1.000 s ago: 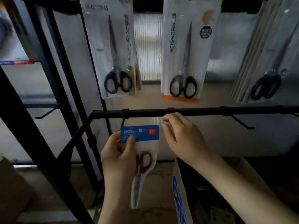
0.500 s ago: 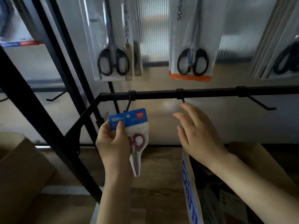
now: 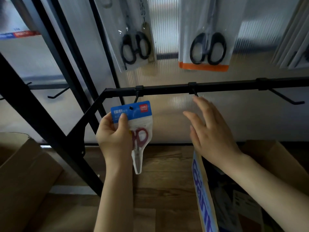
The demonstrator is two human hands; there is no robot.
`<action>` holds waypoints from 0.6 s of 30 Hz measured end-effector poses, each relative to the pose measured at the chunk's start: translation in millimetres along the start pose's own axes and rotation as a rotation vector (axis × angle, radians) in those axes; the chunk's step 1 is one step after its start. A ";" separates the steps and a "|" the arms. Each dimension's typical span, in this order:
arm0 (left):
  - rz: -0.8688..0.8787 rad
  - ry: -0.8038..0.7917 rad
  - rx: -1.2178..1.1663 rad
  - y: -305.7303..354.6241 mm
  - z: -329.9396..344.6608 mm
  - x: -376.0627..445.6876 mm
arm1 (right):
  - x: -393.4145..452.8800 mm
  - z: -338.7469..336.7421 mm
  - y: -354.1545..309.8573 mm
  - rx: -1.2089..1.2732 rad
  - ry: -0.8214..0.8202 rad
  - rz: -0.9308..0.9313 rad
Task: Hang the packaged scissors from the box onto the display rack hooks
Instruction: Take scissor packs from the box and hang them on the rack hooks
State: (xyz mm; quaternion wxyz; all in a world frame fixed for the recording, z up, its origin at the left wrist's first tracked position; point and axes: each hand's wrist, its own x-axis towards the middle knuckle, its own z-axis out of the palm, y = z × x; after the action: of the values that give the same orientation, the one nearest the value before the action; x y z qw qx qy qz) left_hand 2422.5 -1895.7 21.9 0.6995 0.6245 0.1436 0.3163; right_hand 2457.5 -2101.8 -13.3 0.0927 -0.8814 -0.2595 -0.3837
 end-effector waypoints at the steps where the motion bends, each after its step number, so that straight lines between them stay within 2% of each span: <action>1: 0.011 -0.008 0.014 -3.0 0.5 2.6 | -0.2 0.4 0.9 0.000 -0.001 -0.004; 9: 0.062 0.005 0.198 -19.4 29.0 39.6 | -0.4 1.3 4.4 -0.014 -0.014 -0.021; 18: 0.059 -0.051 0.257 -23.2 41.0 62.9 | 0.9 1.1 4.7 -0.033 0.009 -0.037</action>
State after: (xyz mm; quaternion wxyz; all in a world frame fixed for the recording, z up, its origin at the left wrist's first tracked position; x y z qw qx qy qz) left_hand 2500.8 -1889.1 19.0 0.6077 0.7207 0.1467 0.2996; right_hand 2461.2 -2105.1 -13.3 0.0721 -0.8760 -0.2690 -0.3937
